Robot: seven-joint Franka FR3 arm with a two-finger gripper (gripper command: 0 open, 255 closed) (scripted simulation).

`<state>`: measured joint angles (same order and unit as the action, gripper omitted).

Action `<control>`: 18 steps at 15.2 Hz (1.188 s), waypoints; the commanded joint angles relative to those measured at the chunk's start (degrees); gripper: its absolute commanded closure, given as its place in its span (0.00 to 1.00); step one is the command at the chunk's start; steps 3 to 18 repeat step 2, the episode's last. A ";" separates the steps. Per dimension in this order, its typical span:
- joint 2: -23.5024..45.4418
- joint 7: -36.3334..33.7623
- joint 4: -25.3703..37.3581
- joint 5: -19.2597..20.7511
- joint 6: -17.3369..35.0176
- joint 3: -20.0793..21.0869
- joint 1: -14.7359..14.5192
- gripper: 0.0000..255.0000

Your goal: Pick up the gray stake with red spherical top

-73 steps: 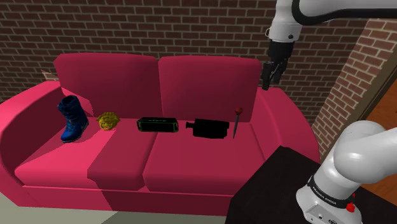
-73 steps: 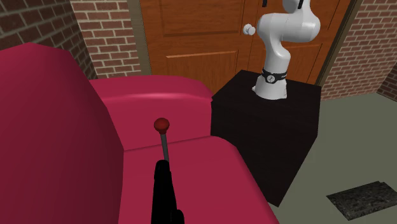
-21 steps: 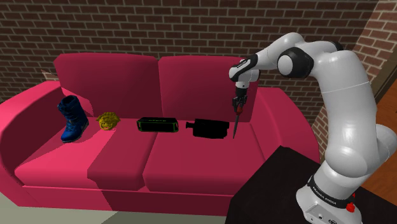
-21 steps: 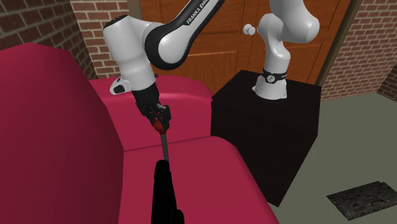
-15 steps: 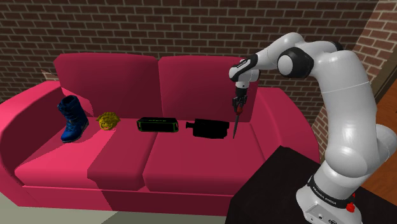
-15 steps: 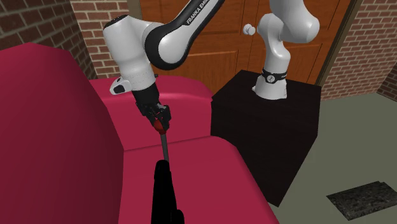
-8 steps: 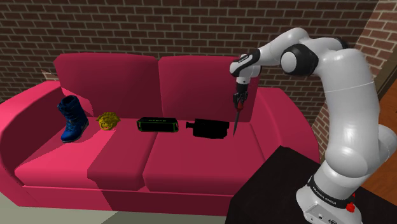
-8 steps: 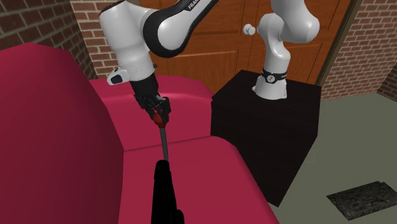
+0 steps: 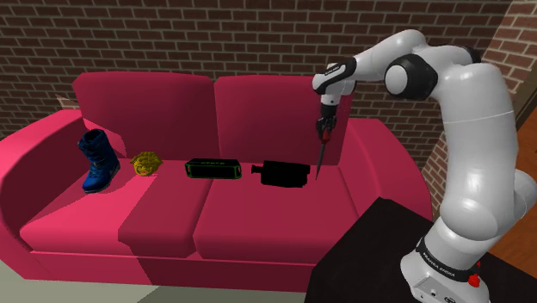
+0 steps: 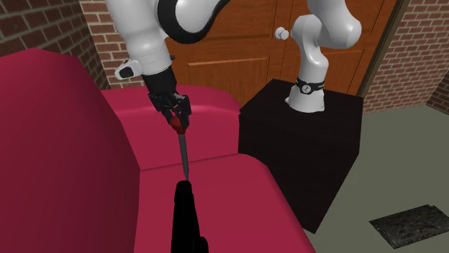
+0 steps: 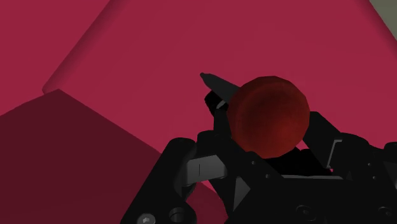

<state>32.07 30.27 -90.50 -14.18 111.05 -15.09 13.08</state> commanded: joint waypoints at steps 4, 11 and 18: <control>-0.50 -0.07 0.11 0.15 -0.60 -0.10 -0.01 1.00; -0.50 -0.07 0.11 0.15 -0.60 -0.10 -0.01 1.00; -0.50 -0.07 0.11 0.15 -0.60 -0.10 -0.01 1.00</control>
